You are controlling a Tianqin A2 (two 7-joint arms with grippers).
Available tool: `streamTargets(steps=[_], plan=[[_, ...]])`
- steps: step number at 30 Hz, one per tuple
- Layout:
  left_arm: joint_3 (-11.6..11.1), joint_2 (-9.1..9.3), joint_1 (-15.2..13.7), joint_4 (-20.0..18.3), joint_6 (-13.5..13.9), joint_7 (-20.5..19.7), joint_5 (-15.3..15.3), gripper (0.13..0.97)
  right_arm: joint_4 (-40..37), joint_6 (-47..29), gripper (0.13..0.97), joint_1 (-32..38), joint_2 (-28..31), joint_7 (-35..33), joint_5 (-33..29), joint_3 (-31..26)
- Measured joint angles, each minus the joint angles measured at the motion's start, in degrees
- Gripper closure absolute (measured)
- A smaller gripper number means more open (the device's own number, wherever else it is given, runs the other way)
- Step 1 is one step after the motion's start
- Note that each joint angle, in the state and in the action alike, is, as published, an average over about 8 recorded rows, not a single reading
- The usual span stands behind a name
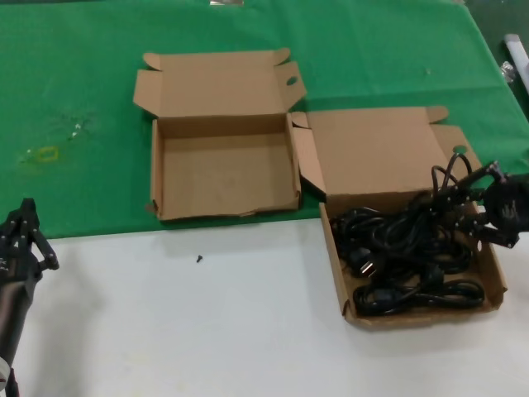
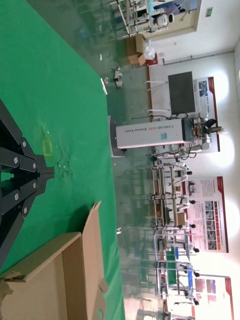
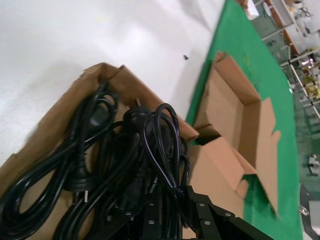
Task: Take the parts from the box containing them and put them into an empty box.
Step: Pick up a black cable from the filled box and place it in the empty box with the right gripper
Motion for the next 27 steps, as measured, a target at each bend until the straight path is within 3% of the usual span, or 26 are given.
streamTargets(steps=[15,27], plan=[[0.0,0.0,0.0,0.0,0.0,0.0,0.0,0.955,6.1,4.6,0.862,0.7,-1.3,14.3,-0.2,0.2],[0.0,0.0,0.0,0.0,0.0,0.0,0.0,0.955,7.8,8.9,0.863,4.4,-9.2,18.7,-2.9,-3.8]])
